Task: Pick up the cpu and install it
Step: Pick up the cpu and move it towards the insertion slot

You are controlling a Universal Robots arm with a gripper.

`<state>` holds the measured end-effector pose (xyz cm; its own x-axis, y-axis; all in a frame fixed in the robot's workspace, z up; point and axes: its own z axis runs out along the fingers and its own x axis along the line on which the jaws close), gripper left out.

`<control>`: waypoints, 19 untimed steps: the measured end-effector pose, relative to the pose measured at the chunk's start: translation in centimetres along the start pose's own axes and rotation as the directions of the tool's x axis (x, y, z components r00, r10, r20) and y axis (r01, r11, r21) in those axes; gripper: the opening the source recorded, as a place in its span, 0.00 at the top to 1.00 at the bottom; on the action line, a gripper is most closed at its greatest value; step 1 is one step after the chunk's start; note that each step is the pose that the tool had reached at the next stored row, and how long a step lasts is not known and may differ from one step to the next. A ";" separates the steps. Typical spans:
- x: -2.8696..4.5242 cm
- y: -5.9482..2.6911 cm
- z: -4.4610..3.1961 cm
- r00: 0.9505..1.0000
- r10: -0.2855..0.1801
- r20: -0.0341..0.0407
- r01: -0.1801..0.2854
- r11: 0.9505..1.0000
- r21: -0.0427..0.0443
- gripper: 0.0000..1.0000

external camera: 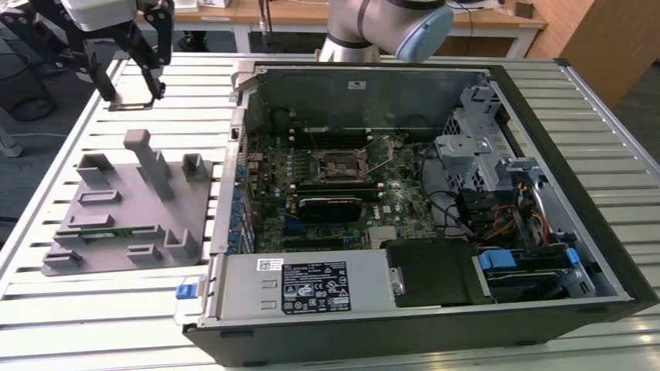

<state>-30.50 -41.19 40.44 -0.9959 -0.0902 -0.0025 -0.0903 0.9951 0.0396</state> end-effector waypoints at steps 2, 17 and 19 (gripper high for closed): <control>-0.31 -0.03 0.00 1.000 0.000 0.000 0.000 1.000 0.000 0.47; -2.60 -0.24 0.00 1.000 0.000 0.000 0.000 1.000 0.000 0.47; -2.87 -0.26 0.00 1.000 0.000 0.000 0.000 1.000 0.000 0.47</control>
<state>-27.61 -41.19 40.44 -0.9959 -0.0903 -0.0026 -0.0903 0.9951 0.0398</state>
